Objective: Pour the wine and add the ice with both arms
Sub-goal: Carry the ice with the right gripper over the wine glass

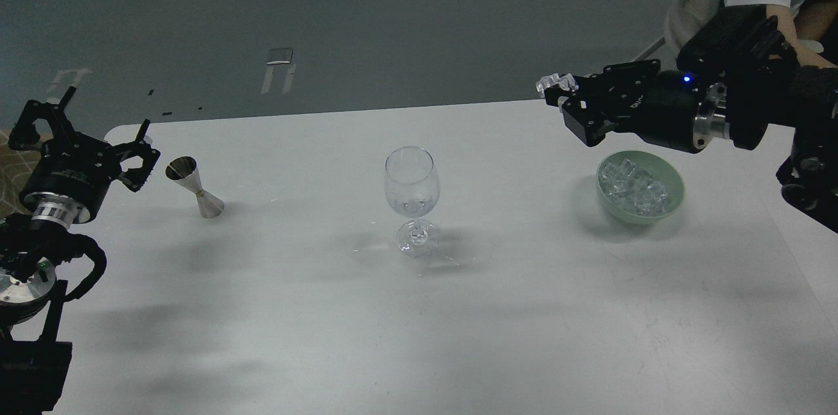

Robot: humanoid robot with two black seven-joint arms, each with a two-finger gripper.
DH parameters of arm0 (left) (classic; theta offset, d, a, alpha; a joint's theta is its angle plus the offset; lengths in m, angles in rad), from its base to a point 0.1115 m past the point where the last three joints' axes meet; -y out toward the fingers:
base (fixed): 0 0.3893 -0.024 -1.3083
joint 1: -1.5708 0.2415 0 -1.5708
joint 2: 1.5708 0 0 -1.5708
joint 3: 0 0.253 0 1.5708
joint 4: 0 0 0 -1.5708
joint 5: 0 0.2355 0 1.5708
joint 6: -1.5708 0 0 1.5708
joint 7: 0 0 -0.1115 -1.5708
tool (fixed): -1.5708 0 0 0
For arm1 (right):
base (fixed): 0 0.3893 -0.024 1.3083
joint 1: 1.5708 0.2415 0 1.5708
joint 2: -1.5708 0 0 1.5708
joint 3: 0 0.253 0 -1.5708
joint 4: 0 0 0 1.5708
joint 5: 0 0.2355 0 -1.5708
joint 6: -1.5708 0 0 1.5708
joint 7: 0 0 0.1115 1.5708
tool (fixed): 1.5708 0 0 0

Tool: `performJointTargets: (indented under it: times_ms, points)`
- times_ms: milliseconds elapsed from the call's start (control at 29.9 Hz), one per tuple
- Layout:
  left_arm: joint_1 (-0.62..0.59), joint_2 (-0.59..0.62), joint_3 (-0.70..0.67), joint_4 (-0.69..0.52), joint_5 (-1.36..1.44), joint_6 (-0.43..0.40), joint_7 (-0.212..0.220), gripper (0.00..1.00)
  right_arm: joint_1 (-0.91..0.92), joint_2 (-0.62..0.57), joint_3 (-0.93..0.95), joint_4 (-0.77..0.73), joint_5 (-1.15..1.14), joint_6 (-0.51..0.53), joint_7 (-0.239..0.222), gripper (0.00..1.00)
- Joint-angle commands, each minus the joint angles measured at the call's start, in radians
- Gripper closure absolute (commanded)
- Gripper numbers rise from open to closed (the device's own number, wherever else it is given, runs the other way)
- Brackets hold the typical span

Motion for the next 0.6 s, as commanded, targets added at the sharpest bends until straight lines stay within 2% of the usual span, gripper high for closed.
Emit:
performJointTargets:
  times_ms: [0,301,435,568]
  points:
    - [0.000,0.004,0.000,0.000,-0.001,0.000,0.000,0.02,0.029,0.082,-0.005,-0.006,-0.005,0.001,-0.003,1.00]
    - [0.002,0.008,-0.009,0.000,-0.002,-0.002,0.000,0.02,0.092,0.303,-0.080,-0.018,-0.017,0.041,-0.067,1.00]
    - [0.002,0.008,-0.012,0.000,-0.002,-0.002,-0.002,0.02,0.118,0.393,-0.119,-0.075,-0.017,0.041,-0.090,1.00]
    - [0.002,0.008,-0.012,0.000,-0.002,-0.003,-0.002,0.02,0.145,0.413,-0.152,-0.108,-0.017,0.041,-0.107,1.00]
